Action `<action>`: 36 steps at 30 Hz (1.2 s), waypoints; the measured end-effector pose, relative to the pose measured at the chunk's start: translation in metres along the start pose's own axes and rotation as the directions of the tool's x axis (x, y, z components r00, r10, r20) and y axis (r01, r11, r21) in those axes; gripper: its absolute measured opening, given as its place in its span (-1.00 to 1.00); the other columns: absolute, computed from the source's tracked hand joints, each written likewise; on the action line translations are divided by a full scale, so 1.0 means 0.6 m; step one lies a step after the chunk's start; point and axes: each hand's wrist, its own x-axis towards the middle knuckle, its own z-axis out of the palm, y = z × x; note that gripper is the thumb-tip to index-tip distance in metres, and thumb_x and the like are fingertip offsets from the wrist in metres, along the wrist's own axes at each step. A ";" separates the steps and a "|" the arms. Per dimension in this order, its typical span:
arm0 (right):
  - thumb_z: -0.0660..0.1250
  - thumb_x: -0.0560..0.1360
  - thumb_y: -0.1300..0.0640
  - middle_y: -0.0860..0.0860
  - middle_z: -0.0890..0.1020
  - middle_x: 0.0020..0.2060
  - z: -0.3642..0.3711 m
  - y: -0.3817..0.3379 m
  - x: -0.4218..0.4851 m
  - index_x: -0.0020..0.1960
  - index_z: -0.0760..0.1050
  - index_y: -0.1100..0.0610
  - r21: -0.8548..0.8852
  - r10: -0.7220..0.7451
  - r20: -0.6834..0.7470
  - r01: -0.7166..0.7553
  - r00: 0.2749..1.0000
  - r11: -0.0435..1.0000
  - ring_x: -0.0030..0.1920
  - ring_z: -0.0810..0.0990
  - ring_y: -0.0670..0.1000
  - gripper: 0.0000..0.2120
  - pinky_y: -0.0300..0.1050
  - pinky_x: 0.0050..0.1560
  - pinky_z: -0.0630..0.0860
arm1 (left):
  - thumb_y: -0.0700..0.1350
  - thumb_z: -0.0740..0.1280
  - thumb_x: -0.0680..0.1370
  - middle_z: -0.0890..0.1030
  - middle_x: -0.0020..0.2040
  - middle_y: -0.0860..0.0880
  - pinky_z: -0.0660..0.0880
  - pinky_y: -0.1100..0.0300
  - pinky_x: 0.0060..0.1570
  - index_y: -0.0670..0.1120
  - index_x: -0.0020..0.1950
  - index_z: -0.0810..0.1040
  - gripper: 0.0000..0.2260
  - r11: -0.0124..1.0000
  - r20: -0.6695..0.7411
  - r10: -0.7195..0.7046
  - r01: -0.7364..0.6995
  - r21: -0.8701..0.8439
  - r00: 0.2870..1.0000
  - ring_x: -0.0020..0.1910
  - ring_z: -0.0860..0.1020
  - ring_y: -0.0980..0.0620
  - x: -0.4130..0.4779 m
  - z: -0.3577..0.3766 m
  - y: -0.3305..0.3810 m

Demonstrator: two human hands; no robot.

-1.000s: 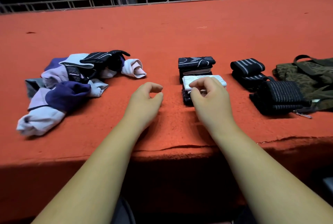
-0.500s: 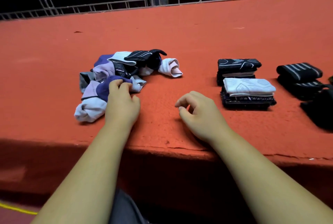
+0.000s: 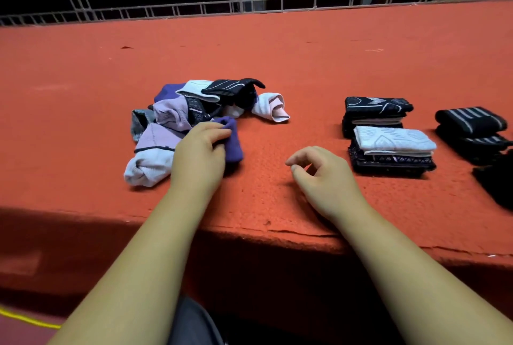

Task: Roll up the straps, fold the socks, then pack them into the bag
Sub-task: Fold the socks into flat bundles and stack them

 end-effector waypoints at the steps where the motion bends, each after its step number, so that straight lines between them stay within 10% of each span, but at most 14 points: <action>1: 0.44 0.55 0.19 -0.18 0.67 -0.13 -0.001 -0.001 0.000 0.02 0.66 -0.04 0.016 0.029 -0.013 -0.029 0.999 0.999 -0.17 0.58 -0.18 -0.86 -0.36 -0.06 0.41 | -0.38 0.38 0.51 0.67 0.22 0.09 0.40 0.37 0.33 -0.09 0.18 0.76 -0.65 0.991 -0.014 -0.011 0.009 -0.132 1.000 0.23 0.61 0.15 -0.005 -0.002 0.021; 7: 0.33 0.65 -0.15 -0.17 0.73 -0.03 -0.013 -0.001 -0.005 0.25 0.63 -0.10 0.116 0.209 0.008 -0.209 0.978 0.971 0.03 0.67 -0.16 -0.75 -0.24 0.07 0.49 | -0.32 0.47 0.55 0.70 -0.13 0.26 0.45 0.38 -0.13 0.05 0.21 0.73 -0.66 0.669 0.233 -0.220 0.320 -0.671 0.947 -0.27 0.54 0.30 -0.018 0.017 0.097; 17: 0.35 0.64 0.13 -0.10 0.75 -0.26 -0.020 0.007 -0.001 0.06 0.65 -0.03 0.282 0.318 -0.056 -0.290 0.946 0.914 -0.17 0.71 -0.16 -0.88 -0.14 0.01 0.57 | 0.03 0.57 0.50 0.64 0.15 0.14 0.39 0.40 -0.04 0.12 0.21 0.71 -0.71 0.965 0.352 -0.051 0.137 -0.223 0.935 -0.12 0.51 0.37 -0.030 0.077 0.093; 19: 0.38 0.64 0.10 -0.08 0.75 -0.27 -0.022 0.007 0.000 0.09 0.60 -0.04 0.311 0.342 -0.075 -0.304 0.937 0.901 -0.24 0.70 -0.12 -0.94 -0.10 -0.05 0.58 | 0.03 0.49 0.59 0.69 0.09 0.12 0.46 0.24 0.02 0.09 0.06 0.76 -0.91 0.938 0.301 -0.106 0.196 -0.287 0.948 -0.10 0.56 0.32 -0.028 0.080 0.093; 28: 0.42 0.56 -0.01 -0.17 0.74 -0.12 -0.017 -0.006 -0.012 0.02 0.69 -0.06 0.069 0.245 -0.087 -0.240 0.965 0.968 -0.08 0.69 -0.13 -0.91 -0.02 0.11 0.61 | 0.18 0.34 0.66 0.74 -0.16 -0.14 0.56 -0.09 0.05 -0.11 -0.13 0.73 -0.59 0.851 0.295 -0.239 0.346 -0.395 0.925 -0.15 0.66 -0.04 -0.023 0.088 0.083; 32: 0.47 0.54 -0.14 -0.05 0.69 0.13 -0.009 -0.008 -0.017 0.30 0.64 -0.02 -0.146 0.209 0.029 -0.203 0.978 0.968 0.16 0.63 -0.01 -0.62 -0.05 0.26 0.51 | 0.23 0.32 0.64 0.73 -0.14 -0.22 0.54 0.01 -0.11 -0.14 -0.11 0.74 -0.54 0.771 0.340 -0.271 0.415 -0.484 0.900 -0.21 0.61 -0.03 -0.023 0.095 0.090; 36: 0.50 0.54 -0.15 -0.03 0.57 -0.04 -0.010 -0.002 -0.013 0.21 0.67 -0.05 -0.140 0.245 0.043 -0.237 0.969 0.961 0.04 0.58 0.03 -0.70 -0.10 0.04 0.39 | 0.16 0.32 0.69 0.72 -0.21 -0.15 0.43 0.23 -0.29 -0.20 -0.07 0.74 -0.55 0.727 0.370 -0.287 0.453 -0.516 0.883 -0.29 0.55 0.11 -0.025 0.095 0.101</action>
